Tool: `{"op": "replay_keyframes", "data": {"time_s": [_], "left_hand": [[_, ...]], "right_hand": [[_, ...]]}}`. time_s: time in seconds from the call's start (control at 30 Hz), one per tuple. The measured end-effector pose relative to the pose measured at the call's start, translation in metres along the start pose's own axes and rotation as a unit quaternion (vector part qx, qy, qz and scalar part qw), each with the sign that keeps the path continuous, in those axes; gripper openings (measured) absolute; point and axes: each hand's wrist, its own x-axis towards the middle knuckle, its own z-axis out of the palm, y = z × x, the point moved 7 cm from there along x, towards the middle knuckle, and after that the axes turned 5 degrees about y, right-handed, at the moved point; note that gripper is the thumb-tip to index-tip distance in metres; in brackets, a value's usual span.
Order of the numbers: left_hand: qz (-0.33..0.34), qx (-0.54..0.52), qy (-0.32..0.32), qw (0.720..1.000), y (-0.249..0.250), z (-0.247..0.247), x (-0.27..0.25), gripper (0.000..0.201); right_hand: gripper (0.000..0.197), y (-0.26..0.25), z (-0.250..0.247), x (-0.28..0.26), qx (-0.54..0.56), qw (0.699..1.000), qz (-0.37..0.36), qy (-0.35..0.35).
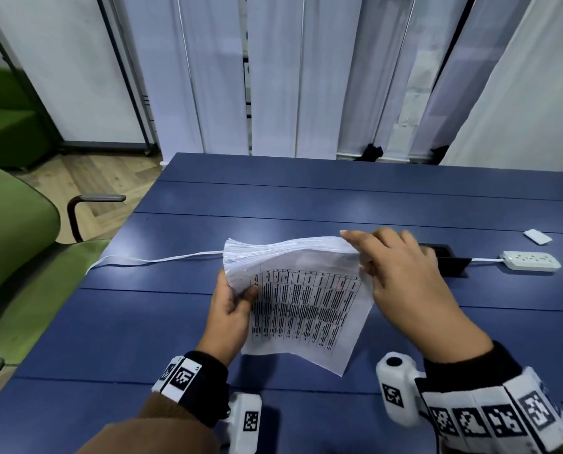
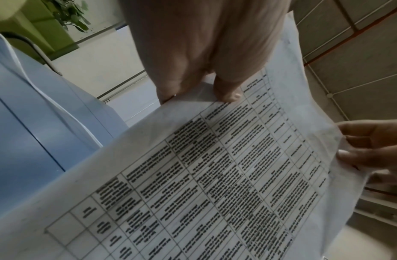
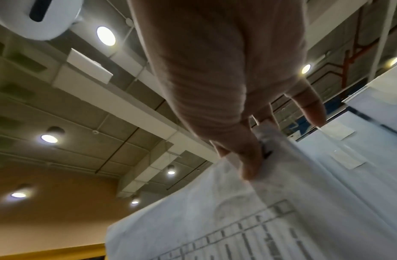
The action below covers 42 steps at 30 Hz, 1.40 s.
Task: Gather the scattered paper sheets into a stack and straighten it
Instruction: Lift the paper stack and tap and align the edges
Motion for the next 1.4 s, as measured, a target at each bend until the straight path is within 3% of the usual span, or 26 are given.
{"op": "replay_keyframes", "data": {"time_s": [0.13, 0.27, 0.43, 0.5, 0.57, 0.63, 0.8, 0.93, 1.03, 1.17, 1.27, 1.4], "left_hand": [[0.003, 0.003, -0.005, 1.000, 0.002, 0.001, -0.001, 0.051], [-0.002, -0.003, -0.009, 1.000, 0.005, -0.003, -0.003, 0.043], [-0.067, 0.036, -0.034, 0.997, -0.026, -0.027, -0.009, 0.043], [-0.085, 0.068, -0.028, 0.994, -0.040, -0.041, -0.016, 0.049], [-0.119, 0.061, -0.006, 0.991, -0.057, -0.056, -0.022, 0.051], [-0.157, 0.007, 0.012, 0.988, -0.071, -0.068, -0.027, 0.057], [-0.208, -0.102, 0.021, 0.973, -0.072, -0.057, -0.030, 0.065], [-0.144, -0.128, 0.067, 0.979, -0.046, -0.050, -0.017, 0.015], [-0.108, -0.091, 0.112, 0.984, -0.040, -0.057, -0.013, 0.022], [-0.092, -0.053, 0.143, 0.984, -0.047, -0.062, -0.014, 0.025], [-0.113, -0.025, 0.127, 0.985, -0.063, -0.065, -0.019, 0.031], [-0.141, -0.008, 0.111, 0.984, -0.079, -0.071, -0.029, 0.047]], "right_hand": [[0.043, -0.025, 0.003, 0.013, -0.061, 0.997, -0.038, 0.008], [0.012, -0.029, 0.010, 0.022, -0.064, 0.996, -0.052, 0.026], [0.026, -0.014, 0.000, 0.015, -0.026, 0.998, -0.027, 0.059], [0.029, 0.009, -0.008, 0.009, 0.053, 0.994, 0.033, 0.086], [0.026, 0.043, -0.009, 0.002, 0.229, 0.960, 0.121, 0.109], [0.030, 0.070, -0.006, -0.007, 0.394, 0.891, 0.183, 0.132], [0.032, 0.104, 0.039, -0.037, 0.528, 0.804, 0.237, 0.135], [0.020, 0.112, 0.095, -0.064, 0.565, 0.764, 0.288, 0.117], [0.041, 0.111, 0.126, -0.076, 0.564, 0.761, 0.306, 0.100], [0.040, 0.114, 0.149, -0.089, 0.534, 0.756, 0.359, 0.119], [0.035, 0.117, 0.171, -0.107, 0.517, 0.760, 0.384, 0.086], [0.058, 0.104, 0.169, -0.107, 0.524, 0.776, 0.347, 0.056]]}}
